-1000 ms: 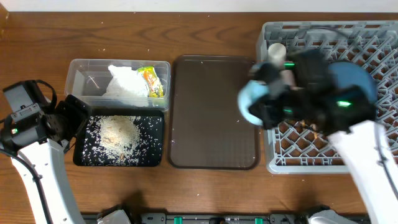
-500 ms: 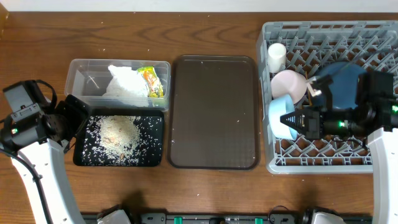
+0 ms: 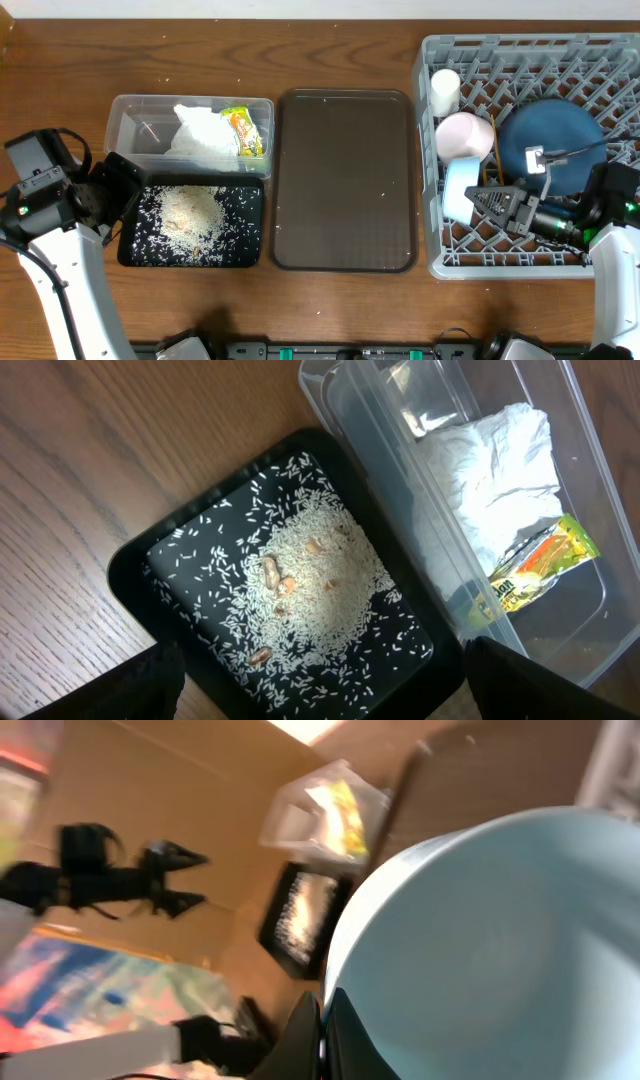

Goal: Sort waste into correct bins and load items into the dishwasher rack
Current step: 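Lift the light-blue bowl with the right gripper and carry it to the rack, then lower the light-blue bowl into the rack's front section and release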

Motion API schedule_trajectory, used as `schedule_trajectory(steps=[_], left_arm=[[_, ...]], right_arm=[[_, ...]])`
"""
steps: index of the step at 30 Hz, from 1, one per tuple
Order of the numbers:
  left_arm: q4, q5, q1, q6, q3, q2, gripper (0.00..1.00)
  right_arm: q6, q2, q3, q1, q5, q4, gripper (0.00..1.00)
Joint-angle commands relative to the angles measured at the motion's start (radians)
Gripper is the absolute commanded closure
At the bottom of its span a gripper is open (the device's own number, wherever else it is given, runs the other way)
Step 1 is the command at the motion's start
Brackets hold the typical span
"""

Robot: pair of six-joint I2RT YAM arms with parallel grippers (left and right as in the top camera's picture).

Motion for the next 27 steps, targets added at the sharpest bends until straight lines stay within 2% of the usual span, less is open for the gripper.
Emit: schedule_trajectory(steps=[1,9,15,27], left_arm=[[-0.002,-0.006,0.004,0.005,0.018,0.000,0.08],[-0.002,-0.006,0.004,0.005,0.018,0.000,0.08],[-0.002,-0.006,0.005,0.005,0.018,0.000,0.08],[-0.002,-0.006,0.004,0.005,0.018,0.000,0.08]], right_arm=[[-0.017,-0.006,-0.007,-0.006,-0.172,0.003,0.99],[-0.027,-0.006,-0.027,0.006,-0.086,-0.002,0.99],[-0.085,-0.006,-0.064,0.006,-0.063,0.001,0.99],[-0.085,0.008,-0.070,0.006,0.026,-0.003,0.99]])
